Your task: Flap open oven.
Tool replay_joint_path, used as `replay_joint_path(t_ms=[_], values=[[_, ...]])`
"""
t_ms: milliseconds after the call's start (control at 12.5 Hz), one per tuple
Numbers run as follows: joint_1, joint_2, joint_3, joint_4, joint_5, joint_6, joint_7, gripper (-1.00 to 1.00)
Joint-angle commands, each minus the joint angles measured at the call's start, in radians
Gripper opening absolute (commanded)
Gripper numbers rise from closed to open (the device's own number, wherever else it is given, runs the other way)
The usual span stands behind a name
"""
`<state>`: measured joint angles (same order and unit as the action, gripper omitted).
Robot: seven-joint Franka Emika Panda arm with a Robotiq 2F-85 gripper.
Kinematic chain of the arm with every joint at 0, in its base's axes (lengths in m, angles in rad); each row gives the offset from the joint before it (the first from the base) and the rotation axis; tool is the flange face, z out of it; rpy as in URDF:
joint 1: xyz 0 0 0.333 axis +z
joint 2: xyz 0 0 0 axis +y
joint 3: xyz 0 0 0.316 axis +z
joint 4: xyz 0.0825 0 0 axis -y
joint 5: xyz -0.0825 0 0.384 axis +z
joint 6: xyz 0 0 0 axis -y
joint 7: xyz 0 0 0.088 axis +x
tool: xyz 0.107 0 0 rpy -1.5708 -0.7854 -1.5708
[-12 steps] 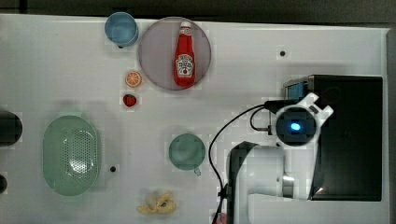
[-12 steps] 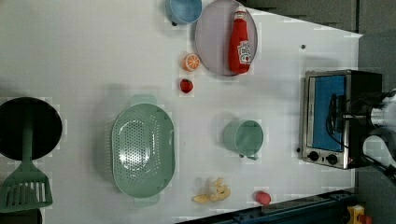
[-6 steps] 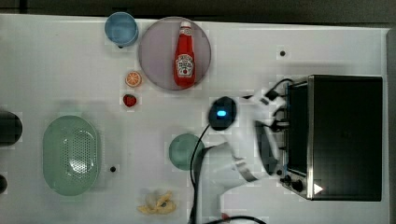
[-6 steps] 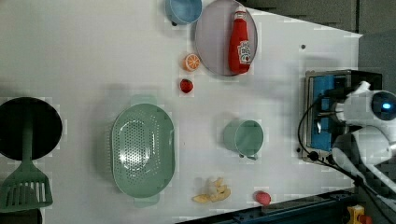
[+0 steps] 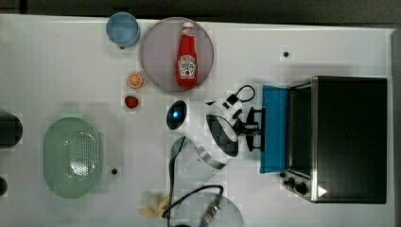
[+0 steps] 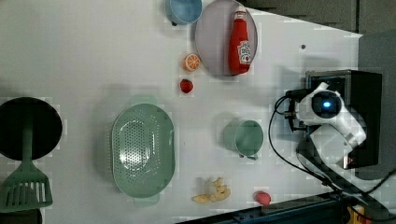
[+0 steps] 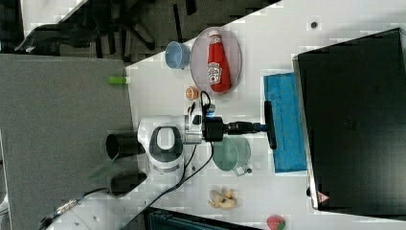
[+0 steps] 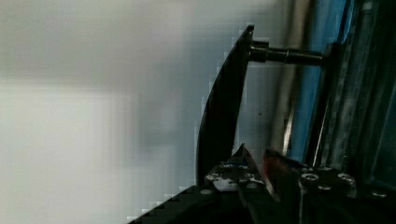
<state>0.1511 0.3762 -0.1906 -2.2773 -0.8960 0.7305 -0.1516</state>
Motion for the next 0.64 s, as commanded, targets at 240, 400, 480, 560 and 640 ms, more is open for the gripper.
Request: replay_joint_path(t_ms=[240,400,480,560,640], values=[[0.059,0.114,0.004,0.052,-0.075,-0.020,0.157,-0.65],[0.068,0.168,0.004,0.081,-0.074,-0.022,0.192,-0.65],[0.068,0.187,0.003,0.089,-0.075,-0.019,0.202,-0.65],[0.068,0.200,0.003,0.092,-0.073,-0.006,0.202,-0.65],[0.068,0.207,0.003,0.093,-0.073,0.017,0.202,-0.65]])
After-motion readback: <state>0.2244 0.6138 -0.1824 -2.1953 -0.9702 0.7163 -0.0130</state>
